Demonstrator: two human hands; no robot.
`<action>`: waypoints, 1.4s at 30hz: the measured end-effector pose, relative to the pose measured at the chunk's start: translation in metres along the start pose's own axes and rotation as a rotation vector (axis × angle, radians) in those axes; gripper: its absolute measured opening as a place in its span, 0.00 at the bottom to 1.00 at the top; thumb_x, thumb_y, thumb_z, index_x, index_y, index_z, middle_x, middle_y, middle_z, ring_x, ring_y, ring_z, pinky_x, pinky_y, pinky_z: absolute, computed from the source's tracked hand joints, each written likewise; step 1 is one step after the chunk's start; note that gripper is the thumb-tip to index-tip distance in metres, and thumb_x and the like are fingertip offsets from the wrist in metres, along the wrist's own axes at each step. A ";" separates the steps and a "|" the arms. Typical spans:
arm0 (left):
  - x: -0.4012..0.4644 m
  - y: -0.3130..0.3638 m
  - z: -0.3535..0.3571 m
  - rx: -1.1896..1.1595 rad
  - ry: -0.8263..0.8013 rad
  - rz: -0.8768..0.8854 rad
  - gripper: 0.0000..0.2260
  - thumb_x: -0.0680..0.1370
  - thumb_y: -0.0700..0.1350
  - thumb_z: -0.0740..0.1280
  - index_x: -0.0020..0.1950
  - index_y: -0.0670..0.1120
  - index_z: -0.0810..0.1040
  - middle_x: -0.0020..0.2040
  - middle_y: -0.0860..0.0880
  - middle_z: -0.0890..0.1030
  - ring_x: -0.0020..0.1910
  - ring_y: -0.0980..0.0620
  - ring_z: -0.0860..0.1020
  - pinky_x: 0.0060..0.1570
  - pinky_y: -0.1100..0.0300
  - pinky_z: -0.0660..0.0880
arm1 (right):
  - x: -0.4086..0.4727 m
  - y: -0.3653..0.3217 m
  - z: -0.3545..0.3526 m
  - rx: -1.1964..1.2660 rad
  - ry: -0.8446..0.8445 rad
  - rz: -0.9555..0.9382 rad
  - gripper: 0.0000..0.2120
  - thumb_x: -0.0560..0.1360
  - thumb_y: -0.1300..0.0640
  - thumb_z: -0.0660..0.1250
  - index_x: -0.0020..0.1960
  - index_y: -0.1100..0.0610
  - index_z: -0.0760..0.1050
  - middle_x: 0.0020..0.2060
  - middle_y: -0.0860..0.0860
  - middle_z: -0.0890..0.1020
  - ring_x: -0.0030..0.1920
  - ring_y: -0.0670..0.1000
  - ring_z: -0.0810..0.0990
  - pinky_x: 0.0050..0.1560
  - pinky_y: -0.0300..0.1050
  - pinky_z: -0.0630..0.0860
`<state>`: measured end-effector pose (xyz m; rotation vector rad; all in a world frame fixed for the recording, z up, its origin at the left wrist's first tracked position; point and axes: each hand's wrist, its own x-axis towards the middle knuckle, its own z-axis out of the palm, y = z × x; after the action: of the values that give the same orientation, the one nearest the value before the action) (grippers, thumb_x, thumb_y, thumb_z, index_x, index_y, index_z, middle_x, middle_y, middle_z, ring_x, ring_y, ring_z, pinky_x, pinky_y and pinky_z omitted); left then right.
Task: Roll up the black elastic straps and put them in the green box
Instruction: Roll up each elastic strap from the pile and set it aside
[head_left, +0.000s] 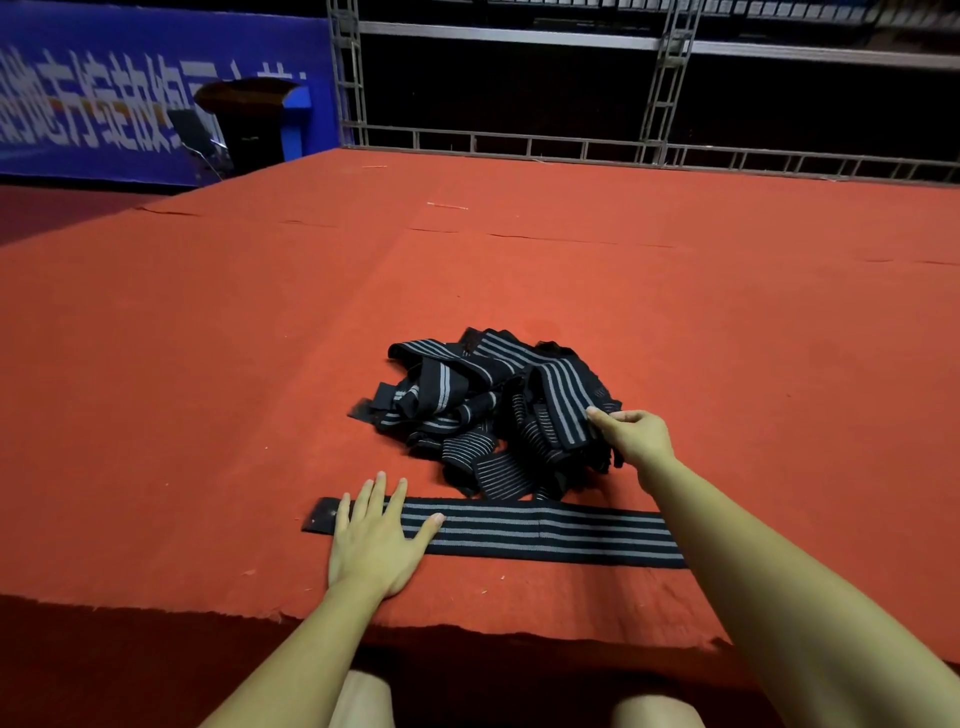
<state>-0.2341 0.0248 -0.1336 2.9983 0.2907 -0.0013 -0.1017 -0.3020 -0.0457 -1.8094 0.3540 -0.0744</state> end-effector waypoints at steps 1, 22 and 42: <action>0.000 0.000 0.000 -0.001 0.000 0.000 0.42 0.76 0.76 0.38 0.85 0.54 0.47 0.85 0.49 0.44 0.83 0.51 0.43 0.81 0.47 0.40 | 0.002 0.000 0.001 -0.014 -0.027 0.006 0.20 0.68 0.46 0.82 0.46 0.58 0.77 0.43 0.55 0.83 0.35 0.52 0.78 0.33 0.45 0.72; 0.004 0.006 -0.013 -0.246 -0.009 -0.069 0.38 0.79 0.74 0.46 0.83 0.54 0.58 0.84 0.50 0.53 0.83 0.52 0.47 0.80 0.49 0.38 | -0.065 -0.098 0.015 0.722 -0.432 -0.075 0.11 0.78 0.51 0.63 0.41 0.57 0.77 0.34 0.52 0.79 0.36 0.51 0.78 0.41 0.45 0.75; 0.001 0.124 -0.089 -1.968 -0.521 -0.136 0.23 0.77 0.57 0.74 0.65 0.44 0.83 0.60 0.41 0.85 0.61 0.42 0.83 0.69 0.45 0.75 | -0.120 -0.059 0.036 0.245 -0.580 -0.040 0.24 0.78 0.40 0.70 0.60 0.60 0.82 0.53 0.55 0.87 0.54 0.55 0.87 0.64 0.55 0.80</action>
<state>-0.2101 -0.0845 -0.0296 0.9640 0.1950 -0.2948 -0.1956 -0.2218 0.0172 -1.5135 -0.1018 0.3593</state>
